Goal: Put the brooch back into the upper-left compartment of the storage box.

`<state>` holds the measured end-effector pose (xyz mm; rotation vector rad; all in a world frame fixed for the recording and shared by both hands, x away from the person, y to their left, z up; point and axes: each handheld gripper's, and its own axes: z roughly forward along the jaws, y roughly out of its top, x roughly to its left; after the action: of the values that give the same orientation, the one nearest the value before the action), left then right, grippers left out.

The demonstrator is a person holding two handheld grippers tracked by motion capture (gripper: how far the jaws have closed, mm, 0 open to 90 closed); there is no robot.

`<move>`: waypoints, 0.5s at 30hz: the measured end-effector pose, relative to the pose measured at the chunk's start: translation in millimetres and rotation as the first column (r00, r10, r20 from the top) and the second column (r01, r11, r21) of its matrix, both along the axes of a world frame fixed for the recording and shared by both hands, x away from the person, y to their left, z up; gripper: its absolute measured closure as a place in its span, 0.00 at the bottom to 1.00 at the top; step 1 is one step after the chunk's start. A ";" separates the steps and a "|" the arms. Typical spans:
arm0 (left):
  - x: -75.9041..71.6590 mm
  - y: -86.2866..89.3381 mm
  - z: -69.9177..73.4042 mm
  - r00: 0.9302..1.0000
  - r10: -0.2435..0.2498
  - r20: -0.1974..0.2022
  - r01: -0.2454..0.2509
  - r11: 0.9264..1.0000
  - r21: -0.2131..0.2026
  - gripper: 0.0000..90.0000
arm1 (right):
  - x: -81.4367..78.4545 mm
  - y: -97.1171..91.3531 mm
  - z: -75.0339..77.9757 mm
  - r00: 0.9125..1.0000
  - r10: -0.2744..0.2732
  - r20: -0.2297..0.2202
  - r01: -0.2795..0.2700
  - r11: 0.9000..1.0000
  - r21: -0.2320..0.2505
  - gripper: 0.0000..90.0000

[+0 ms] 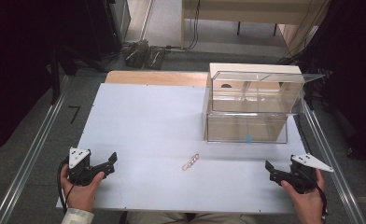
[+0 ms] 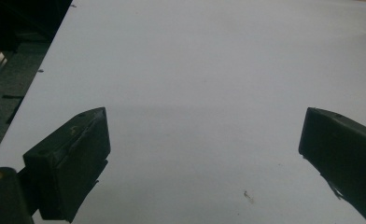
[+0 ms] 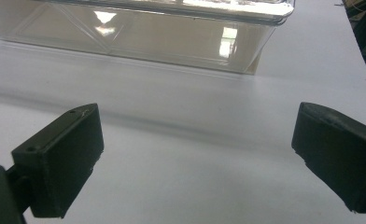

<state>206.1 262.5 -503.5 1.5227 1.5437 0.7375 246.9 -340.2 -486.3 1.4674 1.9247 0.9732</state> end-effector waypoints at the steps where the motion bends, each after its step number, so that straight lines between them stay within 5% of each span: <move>1: 0.0 -0.3 0.0 1.000 -0.003 0.002 0.003 1.000 -0.002 0.03 | 0.1 0.2 -0.1 1.000 -0.002 0.000 0.002 1.000 -0.003 0.01; 15: 7.7 -23.0 1.0 0.999 -0.043 0.032 0.043 0.999 0.019 0.04 | 0.6 0.4 -0.6 1.000 -0.010 -0.004 0.010 1.000 -0.002 0.01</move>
<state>213.8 239.5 -502.6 1.5454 1.4795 0.7503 247.5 -339.8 -486.8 1.4771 1.9186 0.9646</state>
